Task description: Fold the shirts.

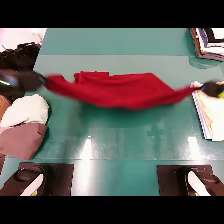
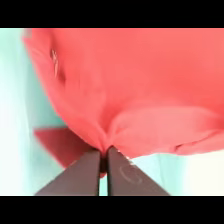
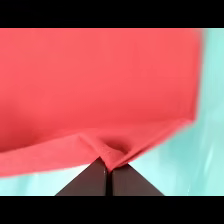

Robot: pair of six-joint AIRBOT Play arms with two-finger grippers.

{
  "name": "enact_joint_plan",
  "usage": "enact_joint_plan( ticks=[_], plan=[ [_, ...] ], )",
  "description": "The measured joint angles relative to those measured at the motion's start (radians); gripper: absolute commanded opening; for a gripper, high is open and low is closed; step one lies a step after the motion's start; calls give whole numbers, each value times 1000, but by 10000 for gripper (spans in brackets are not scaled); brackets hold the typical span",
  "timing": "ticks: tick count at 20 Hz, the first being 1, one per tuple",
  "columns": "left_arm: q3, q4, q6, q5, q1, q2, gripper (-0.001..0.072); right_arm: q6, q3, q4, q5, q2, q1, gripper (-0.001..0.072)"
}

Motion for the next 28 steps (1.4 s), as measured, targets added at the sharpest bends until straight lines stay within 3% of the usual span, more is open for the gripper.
enact_joint_plan(
  ticks=[6,12,17,22,28],
  plan=[
    [552,20,34,23,0,37,29,0,490,-103,-56,58,2,19],
    [763,26,47,106,0,26,29,-2,793,-183,32,15,2,19],
    [696,42,61,40,0,-75,29,5,879,-201,188,-126,3,19],
    [451,50,73,-21,0,-272,30,18,687,-207,265,-309,3,19],
    [225,53,111,149,-1,-595,29,19,464,-201,185,-596,3,19]
  ],
)
